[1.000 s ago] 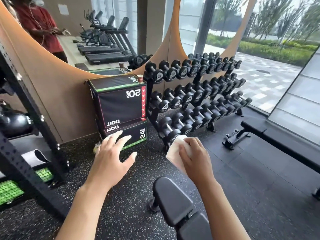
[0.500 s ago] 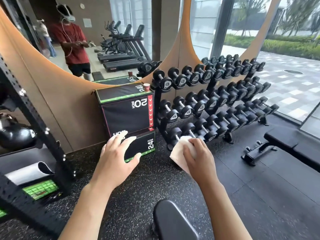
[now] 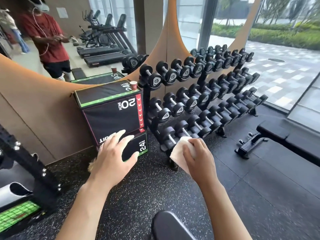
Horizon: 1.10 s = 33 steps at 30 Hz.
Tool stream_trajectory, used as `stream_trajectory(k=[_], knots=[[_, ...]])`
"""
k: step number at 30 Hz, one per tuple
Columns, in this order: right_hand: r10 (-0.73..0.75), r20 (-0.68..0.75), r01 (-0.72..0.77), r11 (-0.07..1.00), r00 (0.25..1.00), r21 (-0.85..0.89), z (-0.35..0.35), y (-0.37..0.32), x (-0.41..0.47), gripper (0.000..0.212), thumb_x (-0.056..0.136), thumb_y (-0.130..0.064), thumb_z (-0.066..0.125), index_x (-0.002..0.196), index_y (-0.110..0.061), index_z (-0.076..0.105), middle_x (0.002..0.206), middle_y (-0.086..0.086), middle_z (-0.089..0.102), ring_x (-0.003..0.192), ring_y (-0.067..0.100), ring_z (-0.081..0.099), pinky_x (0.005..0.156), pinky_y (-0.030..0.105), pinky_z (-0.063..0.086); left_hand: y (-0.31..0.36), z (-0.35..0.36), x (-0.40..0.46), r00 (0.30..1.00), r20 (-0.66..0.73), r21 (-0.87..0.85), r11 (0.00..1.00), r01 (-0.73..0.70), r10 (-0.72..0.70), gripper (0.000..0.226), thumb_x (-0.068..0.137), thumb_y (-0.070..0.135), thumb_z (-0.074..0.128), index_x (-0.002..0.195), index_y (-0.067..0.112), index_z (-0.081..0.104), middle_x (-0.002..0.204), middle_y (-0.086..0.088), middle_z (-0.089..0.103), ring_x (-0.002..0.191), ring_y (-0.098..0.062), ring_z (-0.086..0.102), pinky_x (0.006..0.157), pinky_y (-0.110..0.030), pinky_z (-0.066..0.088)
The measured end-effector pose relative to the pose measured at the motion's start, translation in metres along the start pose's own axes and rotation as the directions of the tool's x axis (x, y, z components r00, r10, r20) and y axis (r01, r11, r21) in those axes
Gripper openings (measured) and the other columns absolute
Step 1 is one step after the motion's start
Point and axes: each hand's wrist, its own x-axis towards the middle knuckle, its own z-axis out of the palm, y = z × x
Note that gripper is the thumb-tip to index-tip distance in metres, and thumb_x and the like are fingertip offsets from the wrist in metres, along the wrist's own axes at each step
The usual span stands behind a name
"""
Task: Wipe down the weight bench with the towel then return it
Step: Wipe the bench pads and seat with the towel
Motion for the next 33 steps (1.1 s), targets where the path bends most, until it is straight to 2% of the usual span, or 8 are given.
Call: stream_trajectory(k=[6, 11, 16, 25, 33], knots=[[0.081, -0.053, -0.082, 0.997, 0.995, -0.001, 0.052, -0.024, 0.049, 0.021, 0.103, -0.040, 0.054, 0.118, -0.024, 0.058, 0.125, -0.011, 0.059, 0.102, 0.012, 0.059, 0.082, 0.034, 0.047, -0.065, 0.003, 0.081, 0.996, 0.033, -0.040, 0.996, -0.078, 0.079, 0.067, 0.089, 0.063, 0.045, 0.147, 0.031, 0.053, 0.160, 0.003, 0.043, 0.151, -0.020, 0.032, 0.124, -0.050, 0.032], [0.106, -0.086, -0.110, 0.993, 0.991, -0.039, 0.099, -0.057, 0.093, 0.019, 0.104, -0.038, 0.054, 0.111, -0.021, 0.057, 0.109, -0.012, 0.057, 0.087, 0.012, 0.056, 0.073, 0.033, 0.044, -0.116, 0.002, 0.137, 0.989, 0.063, -0.071, 0.989, -0.131, 0.135, 0.068, 0.090, 0.061, 0.046, 0.149, 0.030, 0.051, 0.160, 0.002, 0.043, 0.151, -0.022, 0.033, 0.124, -0.050, 0.032], [0.149, -0.116, -0.157, 0.986, 0.982, -0.061, 0.131, -0.072, 0.112, 0.018, 0.104, -0.039, 0.054, 0.115, -0.025, 0.057, 0.112, -0.015, 0.057, 0.088, 0.008, 0.057, 0.075, 0.033, 0.047, -0.152, 0.004, 0.174, 0.981, 0.106, -0.099, 0.984, -0.150, 0.160, 0.074, 0.088, 0.065, 0.041, 0.154, 0.031, 0.045, 0.164, 0.001, 0.039, 0.153, -0.023, 0.029, 0.125, -0.050, 0.028], [0.200, -0.156, -0.219, 0.968, 0.967, -0.120, 0.146, -0.059, 0.148, 0.018, 0.103, -0.037, 0.056, 0.116, -0.024, 0.059, 0.111, -0.015, 0.058, 0.088, 0.007, 0.055, 0.075, 0.029, 0.044, -0.167, 0.027, 0.223, 0.976, 0.140, -0.171, 0.975, -0.145, 0.170, 0.078, 0.087, 0.066, 0.040, 0.157, 0.031, 0.041, 0.164, 0.001, 0.038, 0.154, -0.023, 0.028, 0.125, -0.052, 0.028], [0.213, -0.163, -0.225, 0.973, 0.963, -0.057, 0.155, -0.022, 0.202, 0.016, 0.103, -0.035, 0.057, 0.114, -0.024, 0.058, 0.109, -0.015, 0.058, 0.087, 0.007, 0.057, 0.076, 0.031, 0.048, -0.153, 0.047, 0.286, 0.971, 0.144, -0.146, 0.975, -0.170, 0.191, 0.075, 0.087, 0.066, 0.042, 0.153, 0.030, 0.047, 0.163, 0.001, 0.039, 0.153, -0.023, 0.030, 0.125, -0.052, 0.029]])
